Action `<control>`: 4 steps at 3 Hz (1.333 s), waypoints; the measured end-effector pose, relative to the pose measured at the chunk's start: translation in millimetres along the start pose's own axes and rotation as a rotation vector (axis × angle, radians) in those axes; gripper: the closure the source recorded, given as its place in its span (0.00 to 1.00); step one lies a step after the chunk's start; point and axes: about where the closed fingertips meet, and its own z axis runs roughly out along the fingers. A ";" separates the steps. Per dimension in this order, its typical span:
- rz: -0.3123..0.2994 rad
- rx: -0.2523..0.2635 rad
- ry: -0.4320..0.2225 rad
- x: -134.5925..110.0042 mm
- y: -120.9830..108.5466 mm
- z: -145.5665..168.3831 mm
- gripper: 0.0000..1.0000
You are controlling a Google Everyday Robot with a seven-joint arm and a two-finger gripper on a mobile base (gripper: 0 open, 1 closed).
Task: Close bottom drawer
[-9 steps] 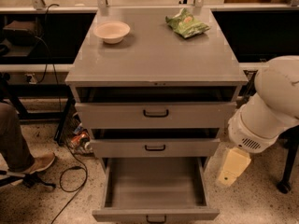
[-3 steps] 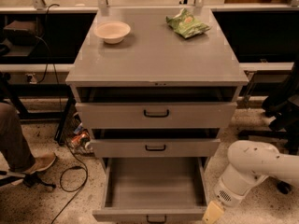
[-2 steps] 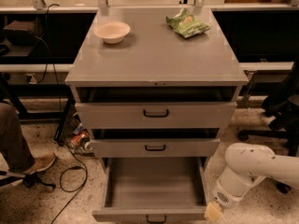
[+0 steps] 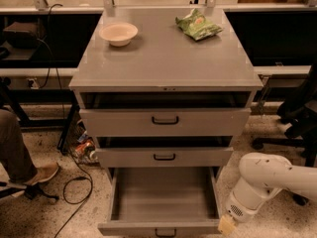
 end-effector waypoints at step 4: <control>0.211 -0.181 -0.109 -0.9 -70.1 170.6 1.00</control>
Offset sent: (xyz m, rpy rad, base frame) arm -0.0097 -0.0093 -0.1402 0.0656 0.1308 -0.2316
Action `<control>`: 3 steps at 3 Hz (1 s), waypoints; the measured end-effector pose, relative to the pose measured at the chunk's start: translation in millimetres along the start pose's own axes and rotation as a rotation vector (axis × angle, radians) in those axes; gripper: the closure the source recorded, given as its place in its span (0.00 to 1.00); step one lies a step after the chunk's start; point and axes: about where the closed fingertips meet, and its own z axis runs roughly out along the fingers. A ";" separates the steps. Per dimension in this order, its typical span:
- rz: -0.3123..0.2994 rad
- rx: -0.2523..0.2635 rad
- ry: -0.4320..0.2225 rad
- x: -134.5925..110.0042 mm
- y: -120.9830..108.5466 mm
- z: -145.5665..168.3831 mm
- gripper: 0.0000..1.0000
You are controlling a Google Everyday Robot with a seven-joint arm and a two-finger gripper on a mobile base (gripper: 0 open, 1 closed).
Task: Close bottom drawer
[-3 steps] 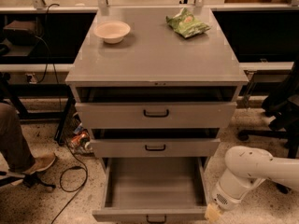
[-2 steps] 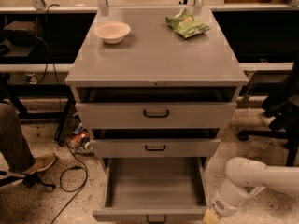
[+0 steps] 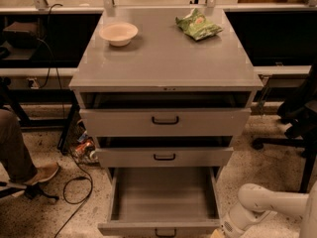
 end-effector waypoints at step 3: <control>-0.036 -0.108 -0.060 -15.7 -41.4 76.5 1.00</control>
Offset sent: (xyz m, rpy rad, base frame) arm 0.0023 0.0076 -0.0415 0.0829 0.0083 -0.0059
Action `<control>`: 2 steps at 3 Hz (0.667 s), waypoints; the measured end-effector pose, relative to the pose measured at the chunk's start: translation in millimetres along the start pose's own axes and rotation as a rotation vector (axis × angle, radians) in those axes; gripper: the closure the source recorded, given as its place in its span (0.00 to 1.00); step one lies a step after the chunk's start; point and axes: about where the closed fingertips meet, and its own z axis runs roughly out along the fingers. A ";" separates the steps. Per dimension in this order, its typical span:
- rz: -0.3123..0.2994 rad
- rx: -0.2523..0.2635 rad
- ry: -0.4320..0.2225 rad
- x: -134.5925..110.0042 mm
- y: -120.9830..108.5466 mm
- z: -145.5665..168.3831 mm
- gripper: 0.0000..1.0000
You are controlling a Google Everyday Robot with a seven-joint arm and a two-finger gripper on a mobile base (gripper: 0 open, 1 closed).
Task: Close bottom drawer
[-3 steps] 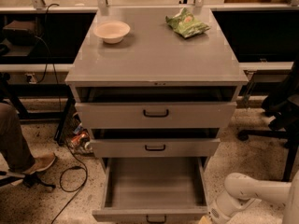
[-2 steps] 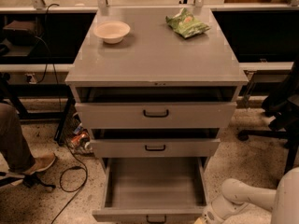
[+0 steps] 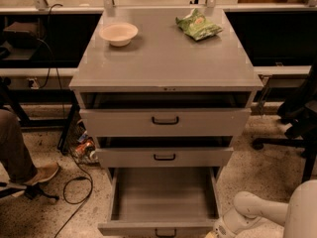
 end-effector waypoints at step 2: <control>-0.098 -0.033 -0.078 -17.5 -35.0 34.1 1.00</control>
Offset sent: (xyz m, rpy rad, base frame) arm 0.0367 0.0021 -0.0636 0.1238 -0.1495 0.0426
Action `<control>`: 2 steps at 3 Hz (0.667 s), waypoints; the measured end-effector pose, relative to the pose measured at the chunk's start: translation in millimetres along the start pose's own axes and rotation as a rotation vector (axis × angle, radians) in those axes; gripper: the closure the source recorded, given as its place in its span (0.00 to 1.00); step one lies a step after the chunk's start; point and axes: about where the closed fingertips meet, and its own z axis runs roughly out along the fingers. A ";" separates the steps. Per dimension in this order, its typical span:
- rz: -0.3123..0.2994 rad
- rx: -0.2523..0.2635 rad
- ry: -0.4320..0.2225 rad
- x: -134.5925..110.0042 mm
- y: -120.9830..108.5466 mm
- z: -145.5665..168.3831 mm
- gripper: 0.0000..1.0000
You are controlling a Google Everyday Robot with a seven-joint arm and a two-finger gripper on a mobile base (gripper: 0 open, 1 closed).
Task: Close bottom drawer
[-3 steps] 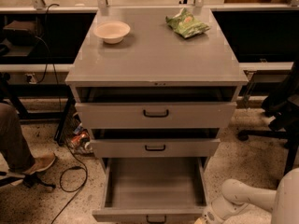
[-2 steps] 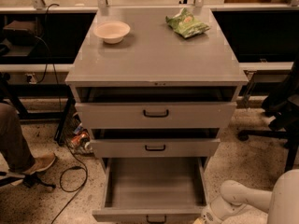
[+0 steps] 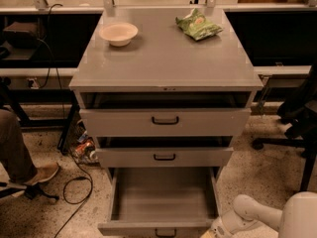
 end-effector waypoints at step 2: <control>-0.152 0.024 -0.141 -33.6 -7.7 9.3 1.00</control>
Offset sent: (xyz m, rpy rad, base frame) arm 0.0456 0.0211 -0.0045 0.1049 -0.2673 0.0264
